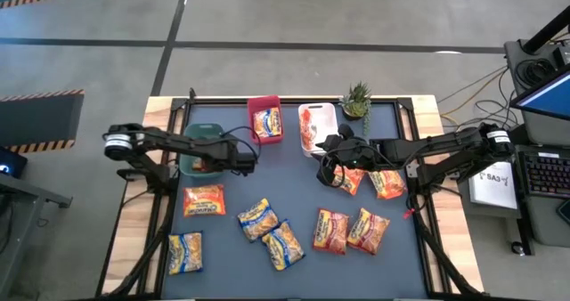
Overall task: Sort Maruchan noodles
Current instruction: Put the red noodle pack into the green bin
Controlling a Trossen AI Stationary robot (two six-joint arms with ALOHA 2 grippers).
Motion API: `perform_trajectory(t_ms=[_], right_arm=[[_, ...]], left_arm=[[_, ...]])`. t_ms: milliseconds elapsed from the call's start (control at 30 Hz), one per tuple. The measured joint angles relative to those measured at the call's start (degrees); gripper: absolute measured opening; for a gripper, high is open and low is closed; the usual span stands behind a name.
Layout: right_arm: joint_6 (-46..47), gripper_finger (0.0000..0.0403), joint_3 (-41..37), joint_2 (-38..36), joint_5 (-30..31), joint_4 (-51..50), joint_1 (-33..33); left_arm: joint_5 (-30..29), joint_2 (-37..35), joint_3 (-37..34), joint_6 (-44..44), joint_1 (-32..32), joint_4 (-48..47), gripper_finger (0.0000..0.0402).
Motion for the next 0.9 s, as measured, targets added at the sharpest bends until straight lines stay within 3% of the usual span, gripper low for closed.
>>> perform_trajectory(t_ms=[333,633,900], right_arm=[[0.00,0.0150,0.00,0.00,0.00,-0.02,-0.01],[0.02,0.0150,0.00,0.00,0.00,-0.01,0.00],[1.92,0.0150,0.00,0.00,-0.19,-0.11,0.04]], left_arm=[[0.52,-0.83,-0.03,-0.02,0.07,-0.41,0.0010],[-0.09,-2.58,4.05,1.75,-0.08,-8.49,0.0001],[-9.93,-7.75,10.54,8.95,-0.82,-17.15,0.0000]])
